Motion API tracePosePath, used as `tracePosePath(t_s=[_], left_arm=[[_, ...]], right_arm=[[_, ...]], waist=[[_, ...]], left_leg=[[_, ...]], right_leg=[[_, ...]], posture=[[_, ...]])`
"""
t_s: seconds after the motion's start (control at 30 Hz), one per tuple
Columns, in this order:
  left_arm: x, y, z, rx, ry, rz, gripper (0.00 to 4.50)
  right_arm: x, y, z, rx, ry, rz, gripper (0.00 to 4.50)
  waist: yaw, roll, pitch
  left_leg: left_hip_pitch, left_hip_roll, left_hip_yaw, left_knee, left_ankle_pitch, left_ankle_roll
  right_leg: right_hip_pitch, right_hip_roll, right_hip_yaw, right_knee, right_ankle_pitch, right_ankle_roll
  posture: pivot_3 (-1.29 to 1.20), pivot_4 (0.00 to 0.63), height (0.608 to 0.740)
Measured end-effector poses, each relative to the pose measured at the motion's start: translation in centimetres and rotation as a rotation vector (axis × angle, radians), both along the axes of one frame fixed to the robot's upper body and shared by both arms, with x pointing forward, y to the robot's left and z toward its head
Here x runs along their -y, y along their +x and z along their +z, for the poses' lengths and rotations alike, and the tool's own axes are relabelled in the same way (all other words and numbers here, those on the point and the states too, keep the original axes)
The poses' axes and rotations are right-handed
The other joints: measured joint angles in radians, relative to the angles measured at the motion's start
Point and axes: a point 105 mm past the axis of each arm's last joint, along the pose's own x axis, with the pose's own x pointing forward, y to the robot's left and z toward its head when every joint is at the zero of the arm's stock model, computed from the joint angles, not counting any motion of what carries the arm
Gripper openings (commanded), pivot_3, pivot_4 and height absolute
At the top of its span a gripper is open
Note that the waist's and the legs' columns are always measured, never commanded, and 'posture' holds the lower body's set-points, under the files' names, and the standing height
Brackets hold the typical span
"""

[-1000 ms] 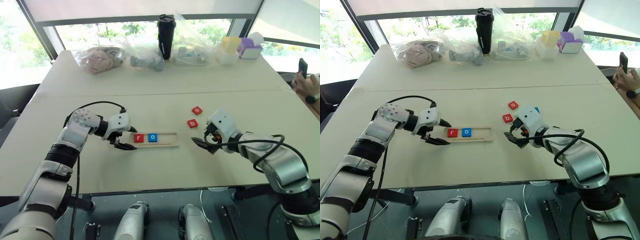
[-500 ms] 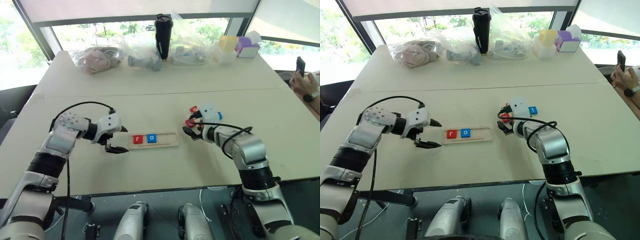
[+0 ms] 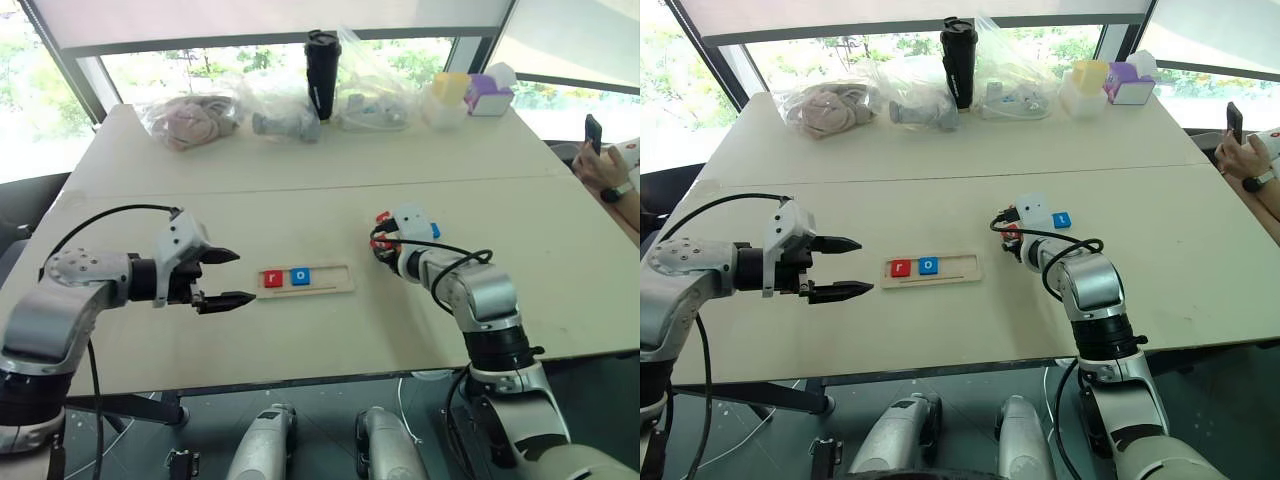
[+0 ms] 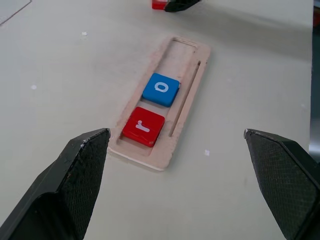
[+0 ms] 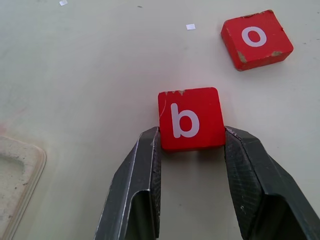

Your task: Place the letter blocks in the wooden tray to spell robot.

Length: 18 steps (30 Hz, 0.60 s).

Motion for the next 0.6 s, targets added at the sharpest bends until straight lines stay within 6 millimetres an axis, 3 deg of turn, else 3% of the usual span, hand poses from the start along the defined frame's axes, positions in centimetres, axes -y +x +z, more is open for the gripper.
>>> tracePosePath(t_s=[0.13,0.23,0.37,0.57,0.6], left_arm=[[0.5,-0.3,0.2,0.020,0.000,-0.009,4.50],[0.8,-0.4,0.1,0.026,0.003,-0.009,4.50],[1.3,-0.5,-0.2,0.010,-0.005,-0.027,4.50],[1.2,-0.3,-0.7,-0.017,-0.002,-0.032,4.50],[1.1,-0.2,-0.7,-0.018,0.001,-0.031,4.50]], right_arm=[[1.5,-1.0,1.5,0.026,-0.013,-0.076,1.17],[2.5,-3.8,1.6,-0.026,0.107,-0.231,1.17],[1.8,-6.5,-0.1,-0.104,0.215,-0.352,1.17],[0.4,-7.4,-0.2,-0.095,0.248,-0.382,1.17],[0.5,-7.4,-0.2,-0.093,0.247,-0.385,1.67]], waist=[[0.000,0.000,0.000],[0.003,0.000,0.000],[-0.004,0.001,0.000],[-0.002,0.002,0.000],[-0.002,0.002,0.000]], left_leg=[[-0.001,0.000,0.001,-0.002,0.000,0.000],[-0.001,0.000,0.001,-0.006,0.000,0.000],[0.000,0.001,0.001,-0.007,0.000,0.000],[0.000,0.002,0.001,-0.007,-0.001,-0.003],[0.000,0.003,0.001,-0.008,-0.001,-0.004]], right_leg=[[-0.001,0.000,0.001,-0.001,0.000,0.000],[-0.003,0.000,0.001,0.000,0.000,0.001],[-0.004,0.001,0.001,0.000,0.000,0.000],[-0.006,0.002,0.001,-0.002,0.000,-0.002],[-0.007,0.002,0.001,-0.004,0.000,-0.002]], posture=[[0.00,0.150,0.740],[0.00,0.150,0.740],[0.00,0.150,0.740],[0.00,0.150,0.740],[0.00,0.150,0.740]])
